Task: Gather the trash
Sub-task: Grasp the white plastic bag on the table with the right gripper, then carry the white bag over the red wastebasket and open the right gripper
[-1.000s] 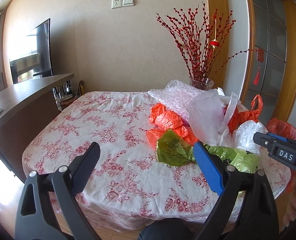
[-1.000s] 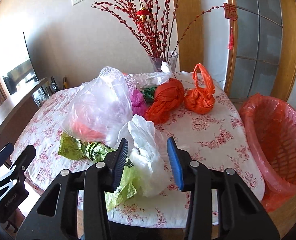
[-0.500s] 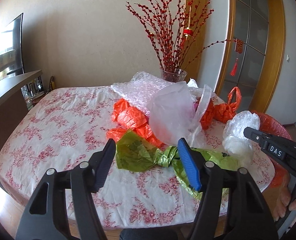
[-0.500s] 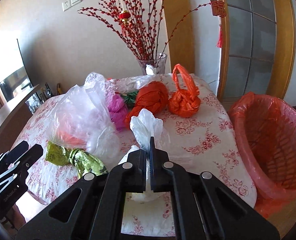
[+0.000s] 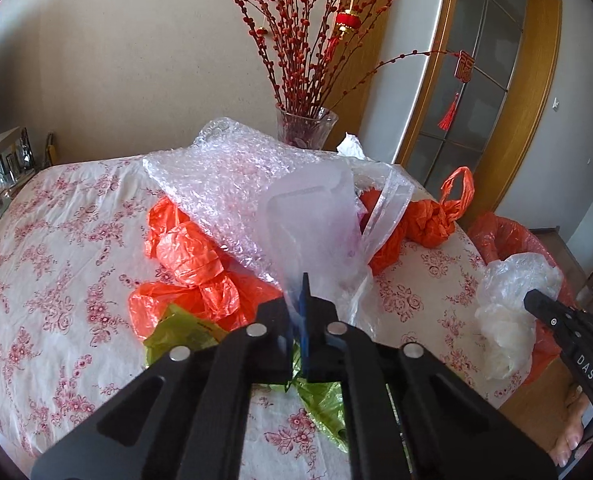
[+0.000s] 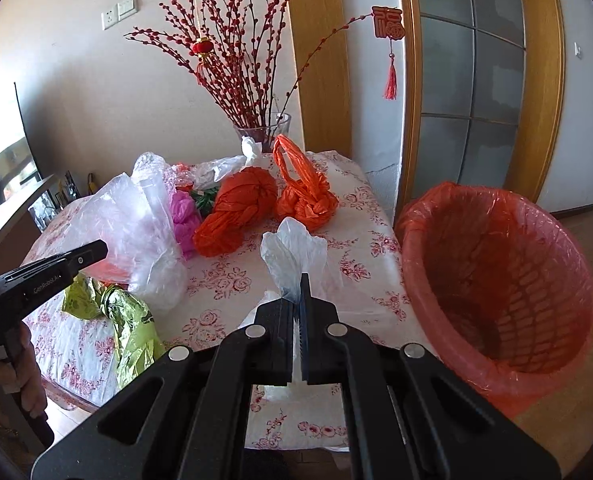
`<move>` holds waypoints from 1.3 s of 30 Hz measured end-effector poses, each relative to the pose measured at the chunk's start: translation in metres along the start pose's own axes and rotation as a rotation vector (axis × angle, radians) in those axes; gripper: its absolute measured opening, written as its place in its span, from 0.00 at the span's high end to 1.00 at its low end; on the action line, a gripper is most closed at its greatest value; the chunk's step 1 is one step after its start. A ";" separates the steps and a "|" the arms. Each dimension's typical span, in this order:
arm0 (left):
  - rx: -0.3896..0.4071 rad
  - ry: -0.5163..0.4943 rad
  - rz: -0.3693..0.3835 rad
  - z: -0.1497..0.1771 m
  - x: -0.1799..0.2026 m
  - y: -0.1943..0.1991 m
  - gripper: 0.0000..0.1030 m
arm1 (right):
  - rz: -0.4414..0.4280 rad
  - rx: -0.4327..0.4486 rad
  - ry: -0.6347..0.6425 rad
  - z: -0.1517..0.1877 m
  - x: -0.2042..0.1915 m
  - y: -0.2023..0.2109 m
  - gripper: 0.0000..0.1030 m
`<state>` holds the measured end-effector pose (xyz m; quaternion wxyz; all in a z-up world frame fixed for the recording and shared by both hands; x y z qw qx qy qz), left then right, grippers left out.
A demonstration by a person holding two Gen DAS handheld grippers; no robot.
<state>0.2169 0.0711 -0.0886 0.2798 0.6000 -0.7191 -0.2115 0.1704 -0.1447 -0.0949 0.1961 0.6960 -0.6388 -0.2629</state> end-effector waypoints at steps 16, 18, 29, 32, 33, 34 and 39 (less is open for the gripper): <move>0.173 -0.088 0.079 -0.049 0.046 0.051 0.98 | 0.060 0.079 -0.040 -0.019 0.021 0.028 0.97; 0.185 -0.100 0.098 -0.053 0.057 0.058 0.98 | 0.066 0.096 -0.054 -0.023 0.027 0.034 0.97; 0.183 -0.176 0.232 -0.052 0.141 0.060 0.98 | 0.171 0.168 -0.137 -0.048 0.098 0.066 0.97; 0.173 -0.198 0.274 -0.052 0.172 0.052 0.98 | 0.200 0.180 -0.176 -0.051 0.126 0.075 0.97; 0.169 -0.204 0.285 -0.052 0.182 0.049 0.98 | 0.214 0.181 -0.186 -0.051 0.135 0.077 0.97; 0.165 -0.208 0.299 -0.051 0.191 0.045 0.98 | 0.222 0.181 -0.192 -0.051 0.141 0.079 0.97; 0.149 -0.236 0.337 -0.049 0.235 0.028 0.98 | 0.256 0.182 -0.219 -0.050 0.173 0.082 0.97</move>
Point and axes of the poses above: each gripper's, at about its wrist camera, not at the fingertips, and y roughly against the way its jaws point, x to its right, z to its underside, the point moved 7 cm from there along -y, roughly the way its jaws point, and after that the axes turned 1 degree about -y, right-handed, at the moved point
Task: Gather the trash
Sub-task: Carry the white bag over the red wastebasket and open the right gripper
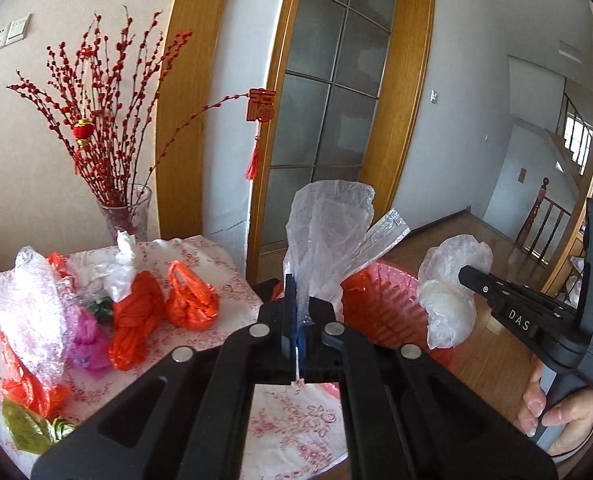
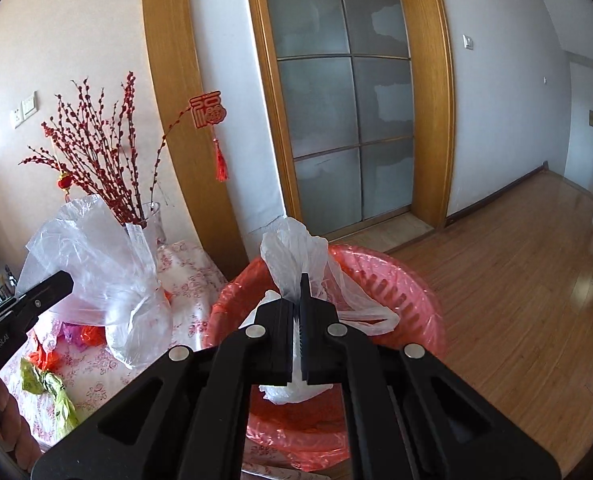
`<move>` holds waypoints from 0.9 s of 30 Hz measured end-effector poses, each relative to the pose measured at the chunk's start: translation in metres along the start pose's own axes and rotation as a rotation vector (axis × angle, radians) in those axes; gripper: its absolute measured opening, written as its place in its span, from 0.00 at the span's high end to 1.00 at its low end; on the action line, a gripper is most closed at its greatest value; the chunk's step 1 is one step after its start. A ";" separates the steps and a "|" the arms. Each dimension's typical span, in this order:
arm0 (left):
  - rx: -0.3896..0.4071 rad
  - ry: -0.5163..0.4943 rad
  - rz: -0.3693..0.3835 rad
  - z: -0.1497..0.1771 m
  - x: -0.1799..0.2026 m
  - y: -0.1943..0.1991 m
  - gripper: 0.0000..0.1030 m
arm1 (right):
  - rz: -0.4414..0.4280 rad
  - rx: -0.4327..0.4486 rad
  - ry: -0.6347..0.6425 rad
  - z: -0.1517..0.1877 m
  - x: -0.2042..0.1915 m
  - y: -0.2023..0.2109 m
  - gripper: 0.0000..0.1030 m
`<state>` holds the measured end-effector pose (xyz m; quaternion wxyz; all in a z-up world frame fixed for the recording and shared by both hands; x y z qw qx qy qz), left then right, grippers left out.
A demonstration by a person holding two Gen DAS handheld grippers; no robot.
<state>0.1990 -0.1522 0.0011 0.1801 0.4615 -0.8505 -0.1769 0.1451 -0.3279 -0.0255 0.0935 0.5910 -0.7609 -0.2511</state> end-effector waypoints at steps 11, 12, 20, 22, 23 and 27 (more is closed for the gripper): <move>-0.068 -0.002 0.060 0.008 0.039 -0.063 0.98 | 0.019 0.003 -0.066 -0.004 0.034 -0.018 0.97; -0.071 -0.005 0.063 0.008 0.041 -0.068 0.98 | 0.021 0.004 -0.071 -0.004 0.036 -0.019 0.97; -0.100 -0.014 0.071 0.015 0.051 -0.090 0.97 | 0.010 0.012 -0.106 -0.017 0.047 -0.030 0.97; -0.107 -0.008 0.079 0.016 0.052 -0.094 0.89 | 0.007 0.015 -0.118 -0.016 0.051 -0.030 0.95; -0.112 -0.007 0.078 0.017 0.051 -0.096 0.85 | 0.008 0.014 -0.123 -0.016 0.052 -0.031 0.94; -0.126 0.008 0.046 0.022 0.041 -0.098 0.75 | 0.017 0.004 -0.131 -0.012 0.059 -0.032 0.69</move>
Point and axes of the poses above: each gripper's, at about its wrist camera, not at the fingertips, and y roughly against the way its jaws point, x to its right, z to its underside, the point moved 7 cm from there along -y, roughly the way its jaws point, and after that the axes turned 1 degree about -y, right-handed, at the moved point
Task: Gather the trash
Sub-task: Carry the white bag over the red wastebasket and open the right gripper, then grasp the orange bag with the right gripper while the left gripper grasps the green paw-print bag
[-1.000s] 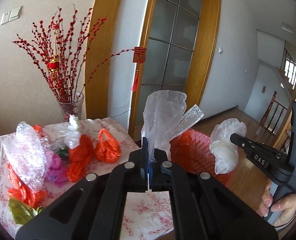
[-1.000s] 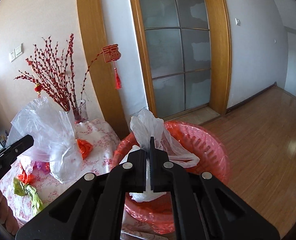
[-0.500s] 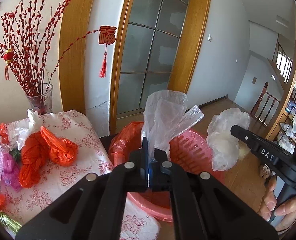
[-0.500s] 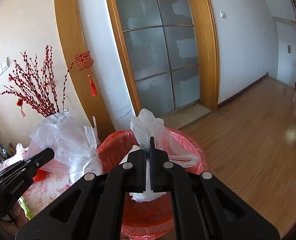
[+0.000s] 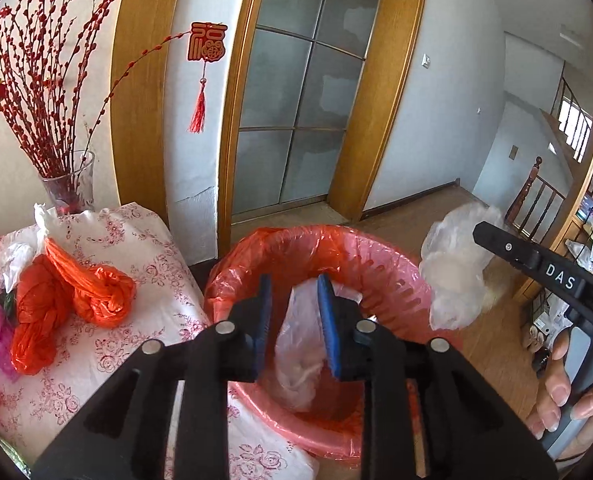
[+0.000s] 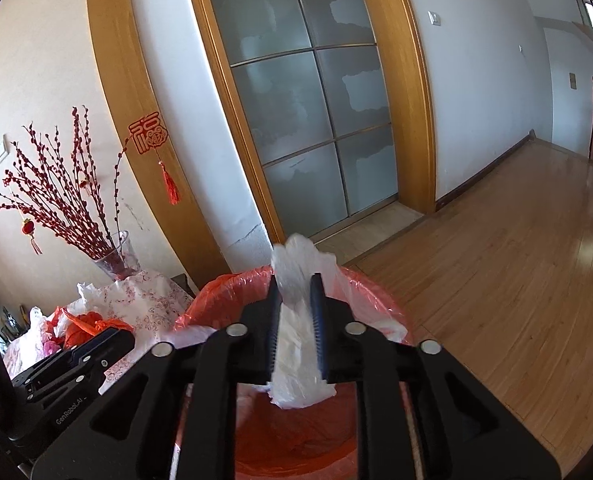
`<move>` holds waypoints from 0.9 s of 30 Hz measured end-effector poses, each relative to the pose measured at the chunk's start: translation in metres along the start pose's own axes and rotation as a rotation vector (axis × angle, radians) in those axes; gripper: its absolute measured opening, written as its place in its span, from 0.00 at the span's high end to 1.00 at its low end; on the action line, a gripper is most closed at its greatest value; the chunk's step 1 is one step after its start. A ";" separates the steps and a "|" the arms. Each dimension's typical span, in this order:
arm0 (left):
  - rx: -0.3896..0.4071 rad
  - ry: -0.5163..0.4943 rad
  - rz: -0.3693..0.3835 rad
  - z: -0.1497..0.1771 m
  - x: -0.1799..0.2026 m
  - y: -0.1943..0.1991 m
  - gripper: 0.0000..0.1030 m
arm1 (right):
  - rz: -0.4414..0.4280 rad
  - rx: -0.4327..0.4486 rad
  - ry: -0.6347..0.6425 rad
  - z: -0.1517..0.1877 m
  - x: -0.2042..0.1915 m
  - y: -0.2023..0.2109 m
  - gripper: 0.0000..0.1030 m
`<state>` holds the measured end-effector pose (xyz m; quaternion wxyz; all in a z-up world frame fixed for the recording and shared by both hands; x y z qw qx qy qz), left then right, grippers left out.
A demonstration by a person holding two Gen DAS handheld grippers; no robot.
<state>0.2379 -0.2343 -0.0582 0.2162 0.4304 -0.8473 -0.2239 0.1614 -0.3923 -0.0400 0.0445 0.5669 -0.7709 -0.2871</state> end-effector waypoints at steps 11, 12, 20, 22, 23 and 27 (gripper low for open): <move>0.084 -0.048 -0.251 0.021 -0.051 0.069 0.55 | 0.011 0.012 0.154 0.028 -0.032 0.015 0.51; 0.090 -0.051 -0.275 0.024 -0.057 0.078 0.55 | -0.005 0.009 0.164 0.031 -0.039 0.016 0.51; 0.128 -0.001 -0.471 0.049 -0.130 0.150 0.48 | -0.147 -0.032 0.250 0.057 -0.105 0.022 0.51; 0.128 0.012 -0.524 0.057 -0.147 0.164 0.48 | -0.185 -0.055 0.276 0.066 -0.126 0.018 0.51; 0.126 0.026 -0.541 0.061 -0.156 0.171 0.47 | -0.205 -0.068 0.284 0.071 -0.137 0.014 0.51; 0.113 0.081 -0.596 0.079 -0.191 0.192 0.46 | -0.288 -0.113 0.301 0.082 -0.183 -0.003 0.52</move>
Point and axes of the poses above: each gripper's, at about its wrist camera, not at the fingertips, and y roughly against the way its jaws point, x to its right, z to its underside, the point moved 7 cm from there along -y, roughly the way its jaws point, and after that the axes turned 1 degree about -y, right-handed, at the moved point
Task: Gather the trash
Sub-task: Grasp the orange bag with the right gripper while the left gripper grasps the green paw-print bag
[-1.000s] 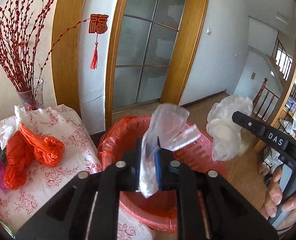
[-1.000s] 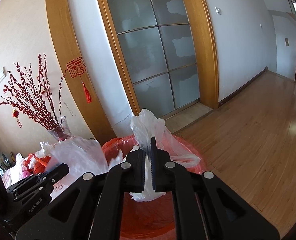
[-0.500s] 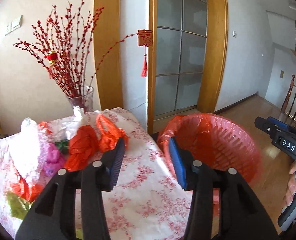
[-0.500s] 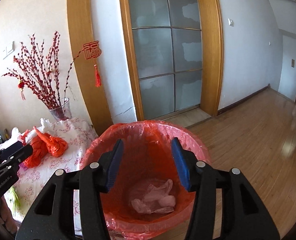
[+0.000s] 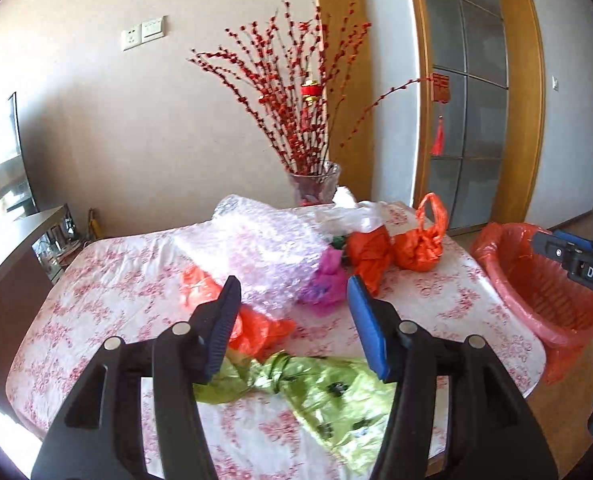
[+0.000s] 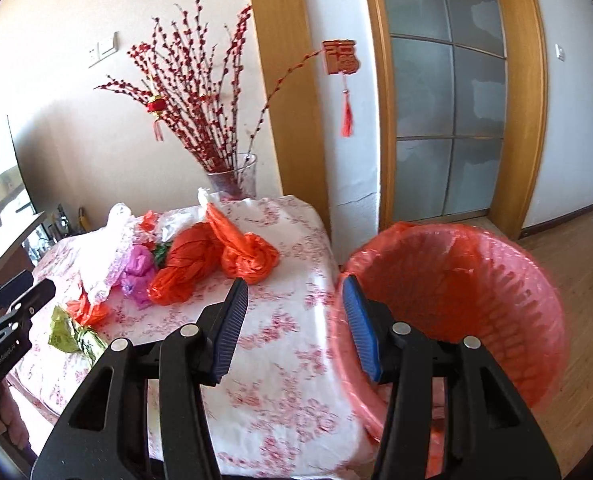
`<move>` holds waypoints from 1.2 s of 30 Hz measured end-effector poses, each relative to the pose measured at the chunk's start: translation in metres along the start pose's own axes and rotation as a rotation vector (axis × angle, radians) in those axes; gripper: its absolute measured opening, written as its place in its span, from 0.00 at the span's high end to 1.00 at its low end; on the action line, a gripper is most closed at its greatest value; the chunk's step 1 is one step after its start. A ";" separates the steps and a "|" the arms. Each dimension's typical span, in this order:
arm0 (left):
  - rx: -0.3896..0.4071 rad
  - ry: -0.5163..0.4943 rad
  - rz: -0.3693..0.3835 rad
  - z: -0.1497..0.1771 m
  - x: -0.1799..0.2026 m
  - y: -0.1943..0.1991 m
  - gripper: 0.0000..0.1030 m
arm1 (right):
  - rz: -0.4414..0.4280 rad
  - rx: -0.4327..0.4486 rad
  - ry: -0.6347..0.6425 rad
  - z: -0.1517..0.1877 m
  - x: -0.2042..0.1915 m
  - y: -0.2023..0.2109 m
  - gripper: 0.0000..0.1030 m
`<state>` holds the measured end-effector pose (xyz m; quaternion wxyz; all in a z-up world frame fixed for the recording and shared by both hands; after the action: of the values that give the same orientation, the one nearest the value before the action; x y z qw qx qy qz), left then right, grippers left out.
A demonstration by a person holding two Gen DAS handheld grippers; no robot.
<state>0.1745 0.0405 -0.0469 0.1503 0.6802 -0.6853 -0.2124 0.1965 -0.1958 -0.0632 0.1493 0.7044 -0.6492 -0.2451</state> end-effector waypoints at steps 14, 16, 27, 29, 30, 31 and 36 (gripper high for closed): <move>-0.082 0.104 0.002 0.030 -0.073 -0.009 0.46 | -0.040 -0.068 0.013 -0.028 -0.056 -0.096 0.64; -0.087 0.107 0.014 0.032 -0.073 -0.011 0.46 | -0.036 -0.079 0.011 -0.029 -0.056 -0.103 0.73; -0.134 0.059 0.156 0.043 -0.035 -0.027 0.47 | -0.042 -0.058 0.017 -0.020 -0.053 -0.085 0.98; -0.153 0.055 0.168 0.049 -0.028 -0.032 0.49 | -0.048 -0.045 0.006 -0.020 -0.049 -0.075 0.98; -0.162 0.052 0.173 0.051 -0.024 -0.035 0.50 | -0.050 -0.042 0.003 -0.020 -0.047 -0.070 0.98; -0.172 0.050 0.174 0.054 -0.021 -0.038 0.52 | -0.050 -0.037 -0.001 -0.020 -0.044 -0.065 0.98; -0.225 0.036 0.191 0.066 -0.010 -0.054 0.63 | -0.050 -0.040 0.005 -0.017 -0.038 -0.052 0.98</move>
<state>0.1885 0.0572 -0.1298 0.2576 0.5945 -0.7159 -0.2604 0.2484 -0.1547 -0.0708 0.1587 0.7179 -0.6260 -0.2599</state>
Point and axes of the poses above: each gripper's, at about its wrist camera, not at the fingertips, and y roughly against the way its jaws point, x to its right, z to its underside, the point moved 7 cm from there along -y, roughly the way its jaws point, and after that the axes turned 1 degree about -y, right-handed, at the moved point
